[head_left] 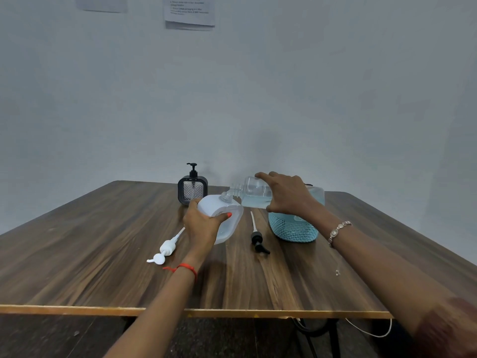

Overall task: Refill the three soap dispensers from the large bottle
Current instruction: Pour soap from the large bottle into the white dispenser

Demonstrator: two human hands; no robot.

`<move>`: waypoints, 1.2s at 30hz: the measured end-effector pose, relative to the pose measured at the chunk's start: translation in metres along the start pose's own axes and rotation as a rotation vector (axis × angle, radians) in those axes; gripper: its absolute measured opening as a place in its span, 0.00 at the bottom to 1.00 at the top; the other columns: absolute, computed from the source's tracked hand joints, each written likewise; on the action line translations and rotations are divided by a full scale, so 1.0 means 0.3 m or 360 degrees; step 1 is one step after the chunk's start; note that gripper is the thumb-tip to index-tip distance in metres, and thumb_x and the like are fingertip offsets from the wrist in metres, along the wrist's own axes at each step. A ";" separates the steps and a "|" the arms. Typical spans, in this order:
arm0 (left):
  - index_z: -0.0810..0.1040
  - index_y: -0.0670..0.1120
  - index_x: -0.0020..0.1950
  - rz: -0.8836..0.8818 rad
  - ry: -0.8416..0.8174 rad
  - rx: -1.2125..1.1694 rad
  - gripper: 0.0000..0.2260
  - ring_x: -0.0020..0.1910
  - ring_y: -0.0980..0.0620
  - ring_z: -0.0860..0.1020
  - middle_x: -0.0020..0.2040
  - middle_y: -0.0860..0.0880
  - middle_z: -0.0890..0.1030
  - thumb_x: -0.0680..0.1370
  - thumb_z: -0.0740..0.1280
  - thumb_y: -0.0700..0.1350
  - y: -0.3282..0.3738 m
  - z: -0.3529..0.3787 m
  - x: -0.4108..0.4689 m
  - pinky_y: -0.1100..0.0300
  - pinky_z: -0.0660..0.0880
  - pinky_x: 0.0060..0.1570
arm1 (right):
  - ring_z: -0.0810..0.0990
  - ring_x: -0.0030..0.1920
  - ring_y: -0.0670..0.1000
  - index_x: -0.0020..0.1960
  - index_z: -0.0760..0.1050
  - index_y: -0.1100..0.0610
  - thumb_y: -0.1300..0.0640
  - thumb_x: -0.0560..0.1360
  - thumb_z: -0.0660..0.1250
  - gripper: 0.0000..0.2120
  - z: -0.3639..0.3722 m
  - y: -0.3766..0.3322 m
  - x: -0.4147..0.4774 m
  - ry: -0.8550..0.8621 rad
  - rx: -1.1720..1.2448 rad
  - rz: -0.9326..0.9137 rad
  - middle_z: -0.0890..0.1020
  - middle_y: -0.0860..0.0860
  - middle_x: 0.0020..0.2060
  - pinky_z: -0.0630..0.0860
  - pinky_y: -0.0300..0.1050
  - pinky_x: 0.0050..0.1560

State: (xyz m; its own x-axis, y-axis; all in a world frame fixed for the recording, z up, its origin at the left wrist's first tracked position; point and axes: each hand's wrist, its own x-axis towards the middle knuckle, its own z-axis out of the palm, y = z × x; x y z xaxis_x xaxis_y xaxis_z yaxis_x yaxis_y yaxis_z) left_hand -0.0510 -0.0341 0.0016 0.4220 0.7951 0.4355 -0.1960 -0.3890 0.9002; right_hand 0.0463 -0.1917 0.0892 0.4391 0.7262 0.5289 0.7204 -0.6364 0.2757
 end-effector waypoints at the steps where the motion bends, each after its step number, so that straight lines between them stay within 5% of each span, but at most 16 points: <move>1: 0.75 0.40 0.56 -0.0004 0.0002 0.0001 0.28 0.47 0.48 0.74 0.52 0.43 0.79 0.59 0.81 0.42 -0.001 -0.001 0.000 0.57 0.72 0.47 | 0.79 0.47 0.55 0.71 0.61 0.49 0.54 0.67 0.69 0.35 0.000 -0.001 0.000 -0.0002 0.0004 0.0000 0.78 0.51 0.52 0.67 0.43 0.40; 26: 0.74 0.42 0.55 0.0013 -0.0036 -0.0045 0.27 0.47 0.48 0.74 0.49 0.48 0.77 0.60 0.81 0.42 -0.002 -0.018 -0.015 0.56 0.73 0.47 | 0.78 0.45 0.54 0.70 0.62 0.50 0.54 0.66 0.70 0.35 -0.018 -0.015 -0.006 -0.0040 0.0009 -0.0002 0.78 0.51 0.49 0.64 0.42 0.38; 36: 0.73 0.44 0.52 -0.0048 -0.0074 -0.0142 0.25 0.46 0.49 0.75 0.48 0.48 0.77 0.60 0.80 0.41 0.012 -0.024 -0.016 0.60 0.69 0.43 | 0.77 0.54 0.56 0.69 0.63 0.50 0.52 0.63 0.72 0.36 -0.021 -0.022 0.003 -0.0053 0.0308 0.0078 0.78 0.52 0.54 0.66 0.44 0.45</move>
State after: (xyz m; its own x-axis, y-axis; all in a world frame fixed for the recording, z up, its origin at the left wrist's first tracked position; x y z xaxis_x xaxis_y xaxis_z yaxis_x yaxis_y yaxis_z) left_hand -0.0602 -0.0360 0.0028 0.4693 0.7825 0.4093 -0.2600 -0.3205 0.9109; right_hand 0.0385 -0.1883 0.0929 0.4916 0.7058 0.5100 0.7860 -0.6118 0.0889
